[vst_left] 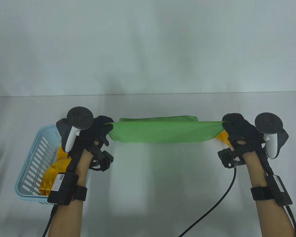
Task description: Roll square towel into towel roll
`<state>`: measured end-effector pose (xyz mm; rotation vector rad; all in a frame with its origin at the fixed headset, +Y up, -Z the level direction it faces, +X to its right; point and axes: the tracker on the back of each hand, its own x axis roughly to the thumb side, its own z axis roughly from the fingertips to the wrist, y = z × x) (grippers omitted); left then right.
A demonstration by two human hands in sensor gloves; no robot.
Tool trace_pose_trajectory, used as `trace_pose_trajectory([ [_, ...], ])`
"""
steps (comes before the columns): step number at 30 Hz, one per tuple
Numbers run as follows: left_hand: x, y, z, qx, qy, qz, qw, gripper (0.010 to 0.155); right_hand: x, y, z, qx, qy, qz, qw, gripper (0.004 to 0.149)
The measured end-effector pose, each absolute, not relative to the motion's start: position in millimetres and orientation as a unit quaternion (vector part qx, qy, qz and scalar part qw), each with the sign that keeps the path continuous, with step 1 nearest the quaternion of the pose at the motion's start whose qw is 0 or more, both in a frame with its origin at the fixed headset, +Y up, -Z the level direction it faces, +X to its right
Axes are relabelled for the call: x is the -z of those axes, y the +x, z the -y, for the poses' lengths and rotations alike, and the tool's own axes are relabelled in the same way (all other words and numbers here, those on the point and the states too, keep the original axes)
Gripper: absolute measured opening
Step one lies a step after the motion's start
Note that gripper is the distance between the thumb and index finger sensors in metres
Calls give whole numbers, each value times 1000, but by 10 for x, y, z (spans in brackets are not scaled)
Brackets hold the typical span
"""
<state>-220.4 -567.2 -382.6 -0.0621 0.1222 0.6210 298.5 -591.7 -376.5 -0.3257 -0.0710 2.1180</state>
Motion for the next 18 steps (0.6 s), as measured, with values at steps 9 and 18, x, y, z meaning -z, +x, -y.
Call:
trace_pose_trajectory([
  [9, 3400, -2190, 5995, -258, -117, 14, 959, 41, 3291, 3139, 6284, -867, -76, -70, 487, 38],
  [18, 2966, -2171, 6230, -198, -183, 86, 959, 41, 2899, 3162, 6459, -886, -29, -146, 440, 38],
])
